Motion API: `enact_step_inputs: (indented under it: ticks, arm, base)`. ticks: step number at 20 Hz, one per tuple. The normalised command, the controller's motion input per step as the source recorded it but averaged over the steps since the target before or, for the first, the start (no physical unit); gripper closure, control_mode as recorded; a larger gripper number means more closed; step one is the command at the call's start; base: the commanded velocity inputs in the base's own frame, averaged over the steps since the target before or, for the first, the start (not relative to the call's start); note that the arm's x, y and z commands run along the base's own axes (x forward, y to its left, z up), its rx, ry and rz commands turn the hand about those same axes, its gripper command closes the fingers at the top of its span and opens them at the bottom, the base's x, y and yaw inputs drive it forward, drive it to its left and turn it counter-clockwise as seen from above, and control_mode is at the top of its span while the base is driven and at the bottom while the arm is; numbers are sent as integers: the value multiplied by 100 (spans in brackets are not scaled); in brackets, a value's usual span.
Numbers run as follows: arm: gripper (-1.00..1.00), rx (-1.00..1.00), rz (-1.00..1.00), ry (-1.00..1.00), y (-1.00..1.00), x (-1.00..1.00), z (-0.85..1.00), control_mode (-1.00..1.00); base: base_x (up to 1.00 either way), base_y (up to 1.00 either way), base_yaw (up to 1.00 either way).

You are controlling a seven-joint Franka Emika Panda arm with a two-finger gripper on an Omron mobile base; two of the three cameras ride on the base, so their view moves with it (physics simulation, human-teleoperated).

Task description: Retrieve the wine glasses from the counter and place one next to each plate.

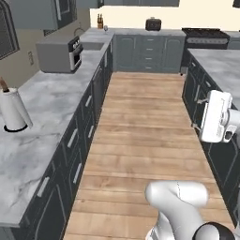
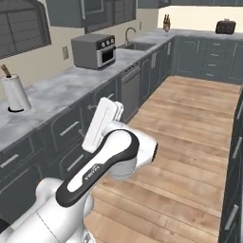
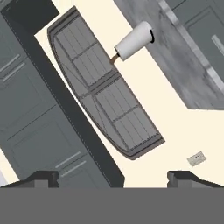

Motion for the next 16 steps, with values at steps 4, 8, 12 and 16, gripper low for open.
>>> enact_step_inputs:
  ticks: [4, 8, 12, 16]
  arm:
    - [-100, 0, 0, 0, 0, 0, 0, 100]
    - [-100, 0, 0, 0, 0, 0, 0, 100]
    - [-100, 0, 0, 0, 0, 0, 0, 100]
    - [-100, 0, 0, 0, 0, 0, 0, 100]
  base:
    - [100, -61, 6]
    - [100, -81, 4]
    - [100, 8, -2]
    - [100, 60, -11]
